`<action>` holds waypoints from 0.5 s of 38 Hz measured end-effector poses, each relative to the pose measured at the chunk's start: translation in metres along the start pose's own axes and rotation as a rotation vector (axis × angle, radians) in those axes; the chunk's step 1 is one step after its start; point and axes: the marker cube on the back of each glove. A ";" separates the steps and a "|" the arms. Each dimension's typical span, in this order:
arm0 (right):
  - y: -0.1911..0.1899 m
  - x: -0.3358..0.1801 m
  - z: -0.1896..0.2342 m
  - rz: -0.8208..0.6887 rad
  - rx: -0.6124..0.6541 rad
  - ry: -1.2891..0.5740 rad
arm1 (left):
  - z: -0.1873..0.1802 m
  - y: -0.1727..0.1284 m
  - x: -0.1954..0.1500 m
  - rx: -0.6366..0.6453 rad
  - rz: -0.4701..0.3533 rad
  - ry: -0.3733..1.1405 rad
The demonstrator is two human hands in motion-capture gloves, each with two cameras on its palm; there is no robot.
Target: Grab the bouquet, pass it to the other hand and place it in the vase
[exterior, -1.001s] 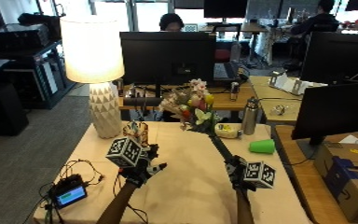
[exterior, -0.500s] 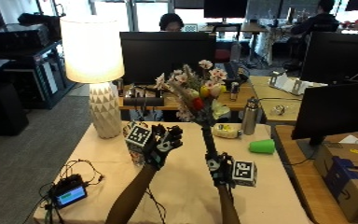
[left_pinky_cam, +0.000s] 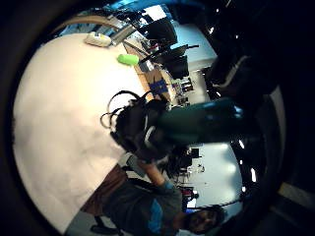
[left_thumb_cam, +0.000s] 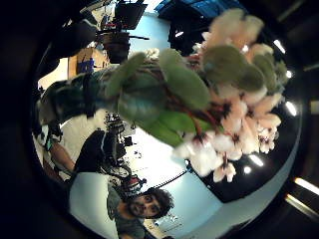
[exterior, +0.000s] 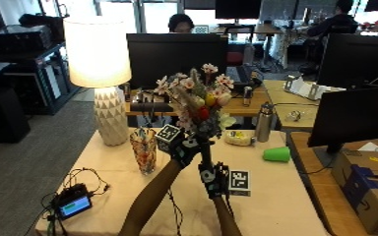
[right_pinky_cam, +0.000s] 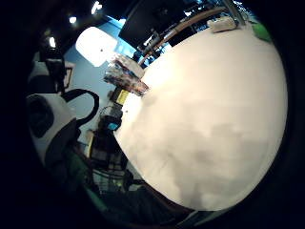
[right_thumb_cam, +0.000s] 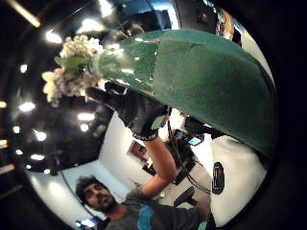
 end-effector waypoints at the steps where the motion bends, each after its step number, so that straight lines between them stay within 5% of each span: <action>1: 0.000 0.000 0.004 -0.013 -0.007 -0.008 | 0.001 -0.003 -0.001 -0.001 -0.002 0.006; 19: -0.002 0.013 0.033 0.005 -0.093 -0.058 | -0.010 -0.022 -0.018 0.077 0.053 -0.064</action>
